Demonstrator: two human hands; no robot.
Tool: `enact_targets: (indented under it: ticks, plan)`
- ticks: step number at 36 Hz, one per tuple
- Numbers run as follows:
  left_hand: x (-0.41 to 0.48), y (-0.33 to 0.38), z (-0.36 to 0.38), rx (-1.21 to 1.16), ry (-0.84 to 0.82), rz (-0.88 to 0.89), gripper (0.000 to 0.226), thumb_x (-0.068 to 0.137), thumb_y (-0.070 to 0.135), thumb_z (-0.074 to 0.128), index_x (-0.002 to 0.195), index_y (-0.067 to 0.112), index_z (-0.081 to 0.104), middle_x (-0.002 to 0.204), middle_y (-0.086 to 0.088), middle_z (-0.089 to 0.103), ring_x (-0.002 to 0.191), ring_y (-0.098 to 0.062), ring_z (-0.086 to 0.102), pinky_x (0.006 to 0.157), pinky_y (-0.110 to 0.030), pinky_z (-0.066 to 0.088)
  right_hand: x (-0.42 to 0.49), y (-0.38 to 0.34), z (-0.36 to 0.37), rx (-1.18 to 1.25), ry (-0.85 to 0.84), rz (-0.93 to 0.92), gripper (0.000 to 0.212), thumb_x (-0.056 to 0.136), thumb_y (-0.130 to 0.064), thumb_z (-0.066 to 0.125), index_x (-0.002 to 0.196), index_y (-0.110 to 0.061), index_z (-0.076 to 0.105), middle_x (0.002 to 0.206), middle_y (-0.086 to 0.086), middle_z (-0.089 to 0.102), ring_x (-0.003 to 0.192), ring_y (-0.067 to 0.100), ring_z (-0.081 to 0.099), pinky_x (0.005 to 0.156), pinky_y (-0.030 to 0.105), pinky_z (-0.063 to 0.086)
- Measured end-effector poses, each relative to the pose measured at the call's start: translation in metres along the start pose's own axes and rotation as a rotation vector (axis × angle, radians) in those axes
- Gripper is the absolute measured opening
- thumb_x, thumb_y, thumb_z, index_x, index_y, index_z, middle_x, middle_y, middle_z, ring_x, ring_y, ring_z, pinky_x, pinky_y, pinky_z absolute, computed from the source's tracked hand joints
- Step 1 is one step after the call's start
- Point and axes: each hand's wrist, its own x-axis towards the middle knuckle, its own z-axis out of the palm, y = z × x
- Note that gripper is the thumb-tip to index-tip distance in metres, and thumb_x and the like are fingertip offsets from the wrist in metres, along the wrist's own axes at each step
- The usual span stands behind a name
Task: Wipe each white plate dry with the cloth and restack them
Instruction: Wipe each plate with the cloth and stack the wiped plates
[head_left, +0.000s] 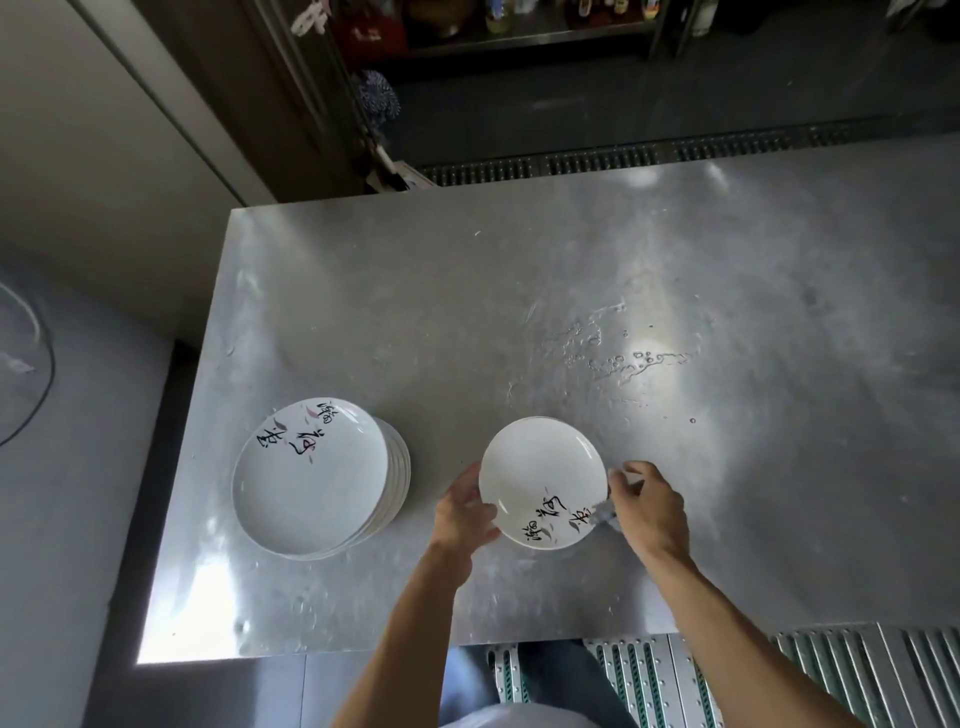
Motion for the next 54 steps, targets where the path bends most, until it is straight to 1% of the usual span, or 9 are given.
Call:
enact_targets:
  ticks: [8,11,17,26,31,38,42,48,54]
  plan:
    - [-0.004,0.036,-0.002,0.326,0.096,0.261,0.042,0.081,0.003,0.06,0.087,0.045,0.065,0.081,0.032,0.065,0.091,-0.012,0.063,0.08,-0.02,0.05,-0.01,-0.062,0.0,0.479,-0.146,-0.174,0.009,0.093,-0.042,0.067,0.093,-0.034,0.07,0.098,-0.008,0.074,0.101,0.012,0.069,0.089,0.031,0.053]
    - [-0.016,0.056,-0.011,0.287,0.028,0.359,0.037,0.089,0.003,0.059,0.106,0.034,0.07,0.097,0.023,0.072,0.097,-0.006,0.066,0.08,-0.011,0.05,-0.021,-0.094,0.004,0.671,-0.282,-0.185,0.023,0.083,-0.037,0.069,0.106,-0.035,0.072,0.111,-0.006,0.073,0.109,0.01,0.067,0.093,0.028,0.05]
    - [-0.045,0.098,-0.055,0.144,0.052,0.546,0.039,0.1,-0.012,0.048,0.118,0.016,0.068,0.107,-0.002,0.068,0.102,-0.016,0.065,0.094,-0.033,0.052,-0.046,-0.153,0.026,0.959,-0.628,-0.223,0.044,0.093,0.005,0.057,0.127,-0.021,0.065,0.125,0.005,0.07,0.115,0.016,0.066,0.097,0.033,0.055]
    - [-0.073,0.094,-0.176,0.191,0.467,0.567,0.036,0.099,0.004,0.056,0.106,0.035,0.072,0.09,0.012,0.074,0.081,-0.009,0.072,0.08,-0.037,0.059,-0.099,-0.223,0.07,0.466,-0.454,-0.603,0.057,0.081,-0.018,0.084,0.131,-0.025,0.058,0.115,-0.002,0.071,0.102,0.009,0.068,0.09,0.028,0.053]
    - [-0.079,0.073,-0.216,0.311,0.661,0.477,0.033,0.095,0.004,0.059,0.112,0.03,0.068,0.099,0.006,0.068,0.067,0.004,0.064,0.058,-0.009,0.045,-0.124,-0.232,0.104,0.12,-0.305,-0.84,0.039,0.082,-0.023,0.081,0.117,-0.022,0.065,0.108,-0.008,0.068,0.095,0.011,0.065,0.087,0.03,0.052]
    - [-0.074,0.051,-0.223,0.416,0.594,0.411,0.036,0.097,0.012,0.063,0.131,0.021,0.068,0.122,-0.006,0.063,0.097,-0.02,0.065,0.093,-0.032,0.051,-0.14,-0.224,0.13,-0.039,-0.415,-1.041,0.054,0.083,-0.027,0.081,0.133,-0.021,0.061,0.128,-0.008,0.049,0.115,0.007,0.054,0.099,0.009,0.037]
    - [-0.066,0.049,-0.217,0.509,0.578,0.454,0.038,0.099,0.025,0.066,0.137,0.025,0.066,0.126,-0.003,0.063,0.113,-0.025,0.063,0.099,-0.031,0.047,-0.138,-0.222,0.136,-0.105,-0.077,-0.985,0.047,0.087,-0.015,0.07,0.134,-0.015,0.061,0.124,0.008,0.056,0.112,0.029,0.059,0.098,0.039,0.047]
    - [-0.052,0.069,-0.205,0.88,0.472,0.488,0.052,0.106,0.042,0.051,0.156,0.027,0.047,0.15,-0.001,0.056,0.138,-0.031,0.046,0.11,-0.041,0.04,-0.128,-0.228,0.136,-0.623,-0.068,-0.757,0.036,0.093,-0.045,0.058,0.124,-0.027,0.061,0.12,0.002,0.066,0.115,0.03,0.057,0.092,0.036,0.042]
    - [-0.04,0.083,-0.205,0.912,0.295,0.446,0.063,0.101,0.033,0.055,0.161,0.025,0.038,0.135,-0.008,0.068,0.134,-0.033,0.052,0.107,-0.042,0.044,-0.131,-0.23,0.134,-0.089,-0.24,-0.713,0.01,0.093,-0.011,0.066,0.097,-0.016,0.073,0.09,-0.003,0.072,0.089,0.02,0.067,0.076,0.02,0.044]
